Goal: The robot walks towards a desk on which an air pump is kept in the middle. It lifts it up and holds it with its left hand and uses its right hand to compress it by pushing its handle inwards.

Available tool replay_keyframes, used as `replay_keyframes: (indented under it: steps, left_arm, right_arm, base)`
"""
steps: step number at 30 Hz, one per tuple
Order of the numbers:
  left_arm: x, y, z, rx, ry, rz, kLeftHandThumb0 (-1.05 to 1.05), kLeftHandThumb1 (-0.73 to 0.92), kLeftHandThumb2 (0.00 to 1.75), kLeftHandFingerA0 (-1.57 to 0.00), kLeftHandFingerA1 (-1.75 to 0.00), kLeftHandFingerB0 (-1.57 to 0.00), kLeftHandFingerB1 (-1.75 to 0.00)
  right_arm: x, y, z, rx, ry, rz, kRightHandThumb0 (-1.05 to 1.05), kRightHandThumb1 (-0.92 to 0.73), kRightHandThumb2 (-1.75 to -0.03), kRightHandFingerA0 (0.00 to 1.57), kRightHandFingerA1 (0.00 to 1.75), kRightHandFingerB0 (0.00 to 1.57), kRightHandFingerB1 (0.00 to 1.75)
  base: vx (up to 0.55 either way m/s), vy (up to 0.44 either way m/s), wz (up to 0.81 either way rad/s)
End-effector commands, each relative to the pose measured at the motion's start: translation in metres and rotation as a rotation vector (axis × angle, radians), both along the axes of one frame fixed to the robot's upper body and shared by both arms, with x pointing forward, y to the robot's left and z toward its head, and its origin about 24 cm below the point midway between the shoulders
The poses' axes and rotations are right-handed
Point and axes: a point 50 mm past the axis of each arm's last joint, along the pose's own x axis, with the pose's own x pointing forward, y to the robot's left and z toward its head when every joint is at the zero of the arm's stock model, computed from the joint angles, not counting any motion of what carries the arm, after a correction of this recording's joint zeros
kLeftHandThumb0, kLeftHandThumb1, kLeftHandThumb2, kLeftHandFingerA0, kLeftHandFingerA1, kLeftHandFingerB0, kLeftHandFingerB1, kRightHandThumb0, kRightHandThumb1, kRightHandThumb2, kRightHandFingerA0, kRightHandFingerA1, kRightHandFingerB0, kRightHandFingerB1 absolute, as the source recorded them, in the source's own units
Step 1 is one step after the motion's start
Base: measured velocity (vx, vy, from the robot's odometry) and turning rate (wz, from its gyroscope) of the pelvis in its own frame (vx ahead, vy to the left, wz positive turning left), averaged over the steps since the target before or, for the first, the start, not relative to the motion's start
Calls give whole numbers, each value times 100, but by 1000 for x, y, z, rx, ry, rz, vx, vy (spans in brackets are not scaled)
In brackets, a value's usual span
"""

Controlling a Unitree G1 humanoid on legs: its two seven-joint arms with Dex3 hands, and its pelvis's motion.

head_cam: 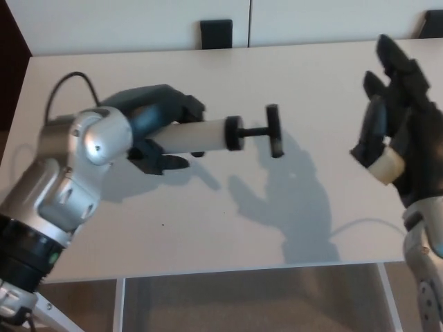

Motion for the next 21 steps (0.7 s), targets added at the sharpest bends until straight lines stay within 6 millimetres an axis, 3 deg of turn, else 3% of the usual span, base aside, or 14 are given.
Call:
replay_keyframes:
  steps: [1, 5, 9, 12, 13, 18, 19, 20, 21]
  left_arm:
    - [2, 15, -2, 23, 6, 39, -7, 75, 62, -86, -147, -53, -133]
    - [5, 17, -4, 49, 4, 57, -14, 73, 64, -82, -156, -54, -130]
    - [6, 15, -8, 85, -1, 62, -14, 71, 63, -84, -155, -55, -130]
    - [6, 8, -17, 116, 2, 47, -15, 73, 67, -93, -151, -65, -127]
    - [7, 3, -20, 116, 9, 44, -17, 73, 67, -84, -153, -64, -127]
    - [9, -10, -27, 117, 15, 29, -12, 71, 62, -80, -159, -61, -136]
    - [9, -19, -29, 101, 0, 7, -20, 67, 60, -96, -99, -78, -63]
    - [9, -29, -31, 80, -19, -16, -20, 67, 60, -96, -99, -78, -63]
    - [9, -33, -32, 52, 0, -35, -55, 53, 78, -29, -49, -17, -39]
  right_arm:
    - [-5, -15, 1, 54, -10, 22, -88, -84, -114, 0, 12, 0, 10]
    - [-6, -21, 0, 48, -13, 13, -86, -84, -114, 0, 13, 0, 11]
    - [-7, -23, 0, 45, -22, 10, -86, -85, -114, 0, 13, 0, 10]
    - [-10, -24, 1, 37, -37, 8, -86, -87, -116, 0, 13, 0, 10]
    - [-11, -23, 4, 43, -52, 8, -85, -85, -115, 0, 14, 0, 12]
    - [-14, -22, 12, 63, -91, 12, -84, -84, -115, 0, 16, 0, 13]
    - [-17, -21, 16, 60, -110, 17, -85, -85, -115, 0, 13, 0, 11]
    - [-19, -19, 20, 54, -128, 22, -85, -85, -115, 0, 13, 0, 11]
    - [-19, -18, 22, 52, -136, 23, -85, -84, -114, 0, 14, 0, 12]
  base:
    - [0, 0, 0]
    - [0, 0, 0]
    - [0, 0, 0]
    - [0, 0, 0]
    - [0, 0, 0]
    - [0, 0, 0]
    - [0, 0, 0]
    - [0, 0, 0]
    - [0, 0, 0]
